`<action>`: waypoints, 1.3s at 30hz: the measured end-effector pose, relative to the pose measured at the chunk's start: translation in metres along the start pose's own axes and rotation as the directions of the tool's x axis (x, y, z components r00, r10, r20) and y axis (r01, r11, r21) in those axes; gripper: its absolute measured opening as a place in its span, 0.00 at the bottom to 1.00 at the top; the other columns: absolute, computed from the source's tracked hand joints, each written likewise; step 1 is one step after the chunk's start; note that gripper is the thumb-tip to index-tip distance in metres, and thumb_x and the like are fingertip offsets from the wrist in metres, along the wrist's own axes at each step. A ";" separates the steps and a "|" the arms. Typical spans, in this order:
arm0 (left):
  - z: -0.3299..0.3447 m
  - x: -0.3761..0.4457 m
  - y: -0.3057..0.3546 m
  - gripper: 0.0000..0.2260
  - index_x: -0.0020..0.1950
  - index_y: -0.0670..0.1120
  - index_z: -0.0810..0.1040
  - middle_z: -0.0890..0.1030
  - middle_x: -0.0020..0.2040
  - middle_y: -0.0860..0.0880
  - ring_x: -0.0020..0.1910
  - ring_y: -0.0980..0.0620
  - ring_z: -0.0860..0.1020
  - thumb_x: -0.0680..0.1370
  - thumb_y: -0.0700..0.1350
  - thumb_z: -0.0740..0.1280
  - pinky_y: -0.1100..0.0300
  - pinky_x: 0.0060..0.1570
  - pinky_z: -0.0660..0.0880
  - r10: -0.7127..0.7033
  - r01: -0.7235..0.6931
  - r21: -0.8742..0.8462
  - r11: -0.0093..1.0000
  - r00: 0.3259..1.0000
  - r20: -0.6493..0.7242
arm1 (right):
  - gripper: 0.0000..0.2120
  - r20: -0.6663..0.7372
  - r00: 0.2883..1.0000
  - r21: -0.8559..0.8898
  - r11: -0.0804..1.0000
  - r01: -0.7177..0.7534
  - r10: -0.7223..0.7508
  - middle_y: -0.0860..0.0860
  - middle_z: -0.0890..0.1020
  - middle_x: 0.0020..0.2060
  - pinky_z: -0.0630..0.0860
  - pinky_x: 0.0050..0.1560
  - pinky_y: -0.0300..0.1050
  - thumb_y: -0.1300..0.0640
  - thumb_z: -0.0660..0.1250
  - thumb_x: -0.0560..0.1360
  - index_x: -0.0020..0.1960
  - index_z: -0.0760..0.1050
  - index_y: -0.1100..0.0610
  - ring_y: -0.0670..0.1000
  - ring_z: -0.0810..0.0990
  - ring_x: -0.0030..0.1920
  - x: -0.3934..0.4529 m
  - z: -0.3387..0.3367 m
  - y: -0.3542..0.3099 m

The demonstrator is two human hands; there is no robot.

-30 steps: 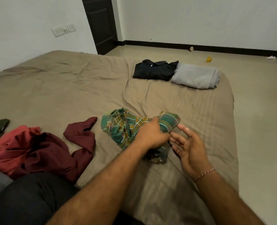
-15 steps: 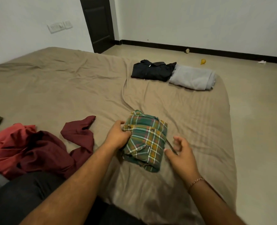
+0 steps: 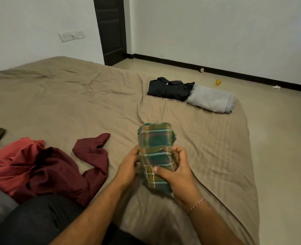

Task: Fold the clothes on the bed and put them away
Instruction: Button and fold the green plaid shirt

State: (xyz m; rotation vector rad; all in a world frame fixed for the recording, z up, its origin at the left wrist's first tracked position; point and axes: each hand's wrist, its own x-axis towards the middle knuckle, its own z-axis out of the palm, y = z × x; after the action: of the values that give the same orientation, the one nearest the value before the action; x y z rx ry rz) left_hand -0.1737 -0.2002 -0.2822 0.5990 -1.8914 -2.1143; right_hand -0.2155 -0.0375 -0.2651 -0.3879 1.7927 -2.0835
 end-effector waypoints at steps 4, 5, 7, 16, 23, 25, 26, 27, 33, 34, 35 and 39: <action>0.012 0.004 -0.002 0.18 0.63 0.40 0.81 0.85 0.60 0.41 0.58 0.45 0.83 0.82 0.35 0.55 0.49 0.58 0.81 -0.094 0.086 -0.340 0.936 0.996 -0.006 | 0.37 0.178 0.858 -0.588 0.647 0.486 -0.482 0.43 0.71 0.73 0.74 0.70 0.55 0.57 0.79 0.65 0.66 0.65 0.41 0.49 0.70 0.75 -0.001 -0.001 -0.034; 0.006 0.010 -0.003 0.16 0.64 0.40 0.82 0.84 0.62 0.39 0.58 0.42 0.82 0.83 0.38 0.57 0.47 0.57 0.81 -0.164 0.151 -0.333 0.931 0.986 -0.011 | 0.37 0.251 0.787 -0.684 0.472 0.556 -0.563 0.45 0.68 0.77 0.69 0.74 0.58 0.56 0.79 0.66 0.68 0.65 0.42 0.50 0.64 0.80 -0.001 -0.004 -0.037; -0.019 0.024 -0.006 0.19 0.65 0.41 0.82 0.82 0.63 0.35 0.55 0.38 0.81 0.84 0.49 0.58 0.48 0.48 0.80 -0.310 0.280 -0.365 0.888 0.950 -0.025 | 0.37 0.417 0.716 -0.788 0.170 0.592 -0.559 0.48 0.64 0.80 0.61 0.76 0.66 0.55 0.76 0.67 0.73 0.66 0.46 0.53 0.58 0.82 -0.002 -0.011 -0.028; -0.035 0.016 0.003 0.18 0.61 0.42 0.84 0.86 0.57 0.39 0.55 0.40 0.85 0.83 0.55 0.66 0.47 0.56 0.81 -0.301 0.329 -0.126 0.936 0.932 0.201 | 0.45 0.530 0.848 -0.846 0.069 0.529 0.002 0.40 0.41 0.83 0.45 0.78 0.72 0.43 0.64 0.70 0.83 0.47 0.38 0.46 0.36 0.82 -0.012 -0.018 0.046; -0.014 0.021 -0.018 0.11 0.59 0.37 0.84 0.87 0.53 0.38 0.54 0.37 0.85 0.77 0.36 0.74 0.49 0.55 0.83 -0.236 0.251 -0.072 0.965 0.956 0.173 | 0.40 0.121 0.913 -0.785 0.525 0.328 -0.390 0.45 0.56 0.83 0.51 0.81 0.58 0.46 0.70 0.75 0.82 0.56 0.48 0.47 0.52 0.83 -0.016 -0.024 0.062; -0.012 0.018 -0.021 0.13 0.62 0.37 0.82 0.86 0.55 0.37 0.53 0.37 0.85 0.77 0.35 0.72 0.50 0.53 0.84 -0.187 0.208 -0.131 0.969 0.970 0.158 | 0.42 -0.150 0.927 -0.680 0.716 0.156 -0.344 0.47 0.57 0.83 0.55 0.81 0.52 0.39 0.72 0.73 0.81 0.57 0.43 0.47 0.53 0.83 -0.009 -0.022 0.071; -0.004 0.019 -0.021 0.15 0.63 0.37 0.81 0.86 0.55 0.37 0.54 0.37 0.85 0.76 0.35 0.73 0.50 0.53 0.84 -0.154 0.180 -0.163 0.970 0.975 0.163 | 0.44 -0.233 0.938 -0.547 0.832 0.093 -0.259 0.47 0.58 0.82 0.57 0.81 0.53 0.34 0.74 0.70 0.80 0.57 0.38 0.47 0.55 0.82 -0.005 -0.025 0.070; 0.004 0.020 -0.019 0.18 0.64 0.39 0.80 0.86 0.56 0.37 0.55 0.36 0.85 0.74 0.37 0.75 0.49 0.53 0.84 -0.117 0.153 -0.196 0.969 0.976 0.182 | 0.46 -0.286 0.938 -0.417 0.907 0.060 -0.194 0.46 0.61 0.81 0.61 0.80 0.56 0.31 0.76 0.68 0.78 0.57 0.35 0.47 0.60 0.81 0.001 -0.029 0.068; 0.064 0.074 0.012 0.20 0.66 0.39 0.78 0.84 0.58 0.35 0.54 0.36 0.84 0.74 0.40 0.73 0.45 0.53 0.84 -0.088 0.171 -0.348 0.922 0.967 0.241 | 0.47 -0.347 0.935 0.127 0.992 -0.028 0.071 0.50 0.81 0.66 0.82 0.61 0.58 0.40 0.84 0.61 0.75 0.67 0.42 0.52 0.83 0.63 0.061 -0.091 0.017; 0.083 0.091 0.015 0.20 0.67 0.39 0.78 0.84 0.59 0.34 0.55 0.35 0.84 0.75 0.39 0.71 0.44 0.53 0.84 -0.104 0.190 -0.353 0.916 0.963 0.250 | 0.43 -0.375 0.925 0.125 0.992 -0.013 0.060 0.50 0.82 0.65 0.83 0.58 0.56 0.43 0.84 0.64 0.74 0.69 0.42 0.53 0.84 0.61 0.075 -0.109 0.008; 0.101 0.103 0.018 0.20 0.67 0.39 0.78 0.84 0.59 0.33 0.55 0.35 0.84 0.76 0.39 0.71 0.43 0.53 0.84 -0.105 0.195 -0.352 0.915 0.960 0.259 | 0.39 -0.421 0.907 0.087 0.996 0.003 0.034 0.50 0.82 0.65 0.85 0.54 0.54 0.47 0.82 0.67 0.73 0.70 0.42 0.53 0.85 0.59 0.086 -0.123 0.000; 0.213 0.190 0.030 0.15 0.64 0.39 0.80 0.85 0.57 0.34 0.54 0.35 0.84 0.78 0.39 0.72 0.40 0.55 0.83 -0.106 0.209 -0.336 0.918 0.948 0.299 | 0.26 -0.582 0.806 -0.078 0.994 0.076 -0.107 0.49 0.81 0.63 0.84 0.43 0.42 0.59 0.74 0.77 0.72 0.72 0.44 0.51 0.84 0.56 0.166 -0.214 -0.034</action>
State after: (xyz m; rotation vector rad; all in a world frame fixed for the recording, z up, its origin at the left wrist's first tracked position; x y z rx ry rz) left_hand -0.4412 -0.0990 -0.2632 0.4031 -1.5458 -2.6899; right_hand -0.4606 0.0836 -0.2698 0.2013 2.1958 -2.4077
